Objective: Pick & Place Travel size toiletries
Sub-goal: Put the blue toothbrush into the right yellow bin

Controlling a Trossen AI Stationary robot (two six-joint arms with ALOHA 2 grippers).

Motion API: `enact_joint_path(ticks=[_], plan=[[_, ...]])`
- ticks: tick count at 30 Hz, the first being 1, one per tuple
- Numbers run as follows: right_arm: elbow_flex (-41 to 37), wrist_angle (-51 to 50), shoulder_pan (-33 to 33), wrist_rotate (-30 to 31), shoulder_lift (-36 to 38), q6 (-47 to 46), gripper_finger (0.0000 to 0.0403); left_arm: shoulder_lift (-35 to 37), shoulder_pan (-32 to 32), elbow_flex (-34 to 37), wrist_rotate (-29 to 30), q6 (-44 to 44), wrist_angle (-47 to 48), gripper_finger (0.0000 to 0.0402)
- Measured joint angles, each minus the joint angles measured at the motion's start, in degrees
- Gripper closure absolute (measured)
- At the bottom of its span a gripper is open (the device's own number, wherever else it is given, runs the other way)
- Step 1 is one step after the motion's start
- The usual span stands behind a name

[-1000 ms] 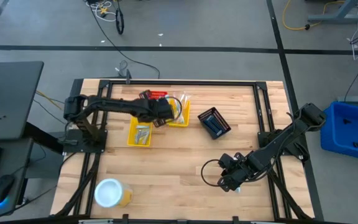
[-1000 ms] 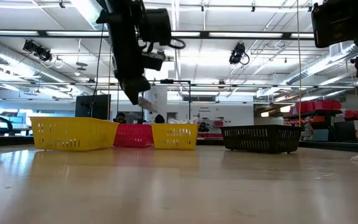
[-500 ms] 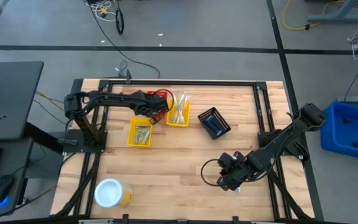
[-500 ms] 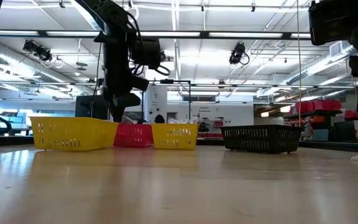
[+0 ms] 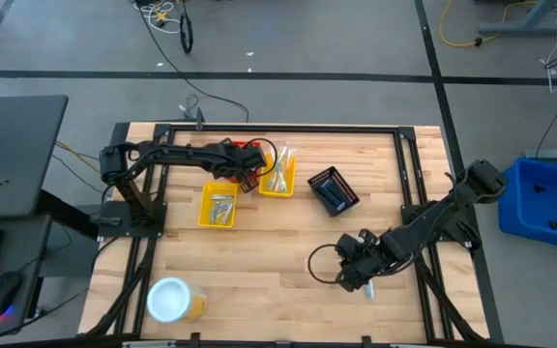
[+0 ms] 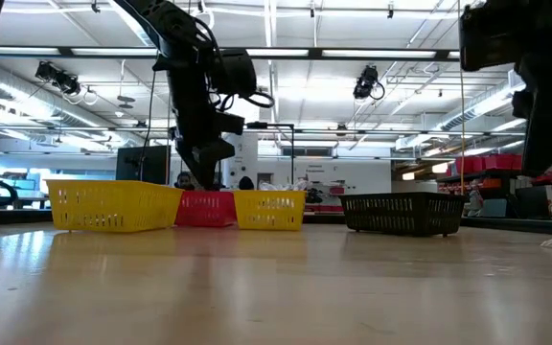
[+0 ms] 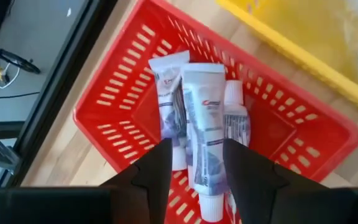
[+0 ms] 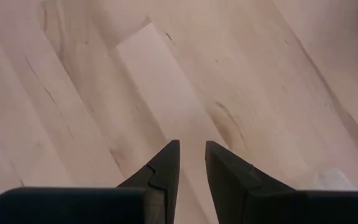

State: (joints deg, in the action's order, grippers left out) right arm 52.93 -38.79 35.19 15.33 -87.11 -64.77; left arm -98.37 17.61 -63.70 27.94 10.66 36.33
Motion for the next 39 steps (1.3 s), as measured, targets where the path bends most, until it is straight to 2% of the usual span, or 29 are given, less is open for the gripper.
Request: enact_joint_path(ticks=[3,8,14,18,24,33,39], plan=[[0.0,-1.2,-1.5,-4.2,0.0,-1.4,0.032,0.0,-0.6,-1.1,0.3,0.1,0.1,0.0247],[0.0,-5.4,-2.3,-13.5,0.0,-11.1,0.0317,2.0,-3.3,-3.6,2.8,0.9,-0.1,0.0255],[0.0,-13.1,-2.3,-18.8,0.0,-19.4,0.0297,5.7,-7.1,-5.5,3.7,0.7,0.1,0.026],[-0.7,-17.1,-2.3,-18.9,0.0,-23.0,0.0277,7.2,-10.4,-5.6,5.5,1.6,0.1,0.0264],[-4.3,-15.4,-2.3,-18.9,0.0,-30.9,0.0246,7.7,-15.7,-5.6,5.5,1.7,1.0,0.0272],[-10.3,-6.9,-2.3,-18.3,0.0,-35.4,0.0217,7.7,-24.6,-5.5,-3.6,-0.4,2.5,0.0276],[-13.8,-2.8,-2.3,-17.6,0.4,-35.4,0.0228,7.7,-29.6,-5.5,-4.3,0.7,2.3,0.0276]])
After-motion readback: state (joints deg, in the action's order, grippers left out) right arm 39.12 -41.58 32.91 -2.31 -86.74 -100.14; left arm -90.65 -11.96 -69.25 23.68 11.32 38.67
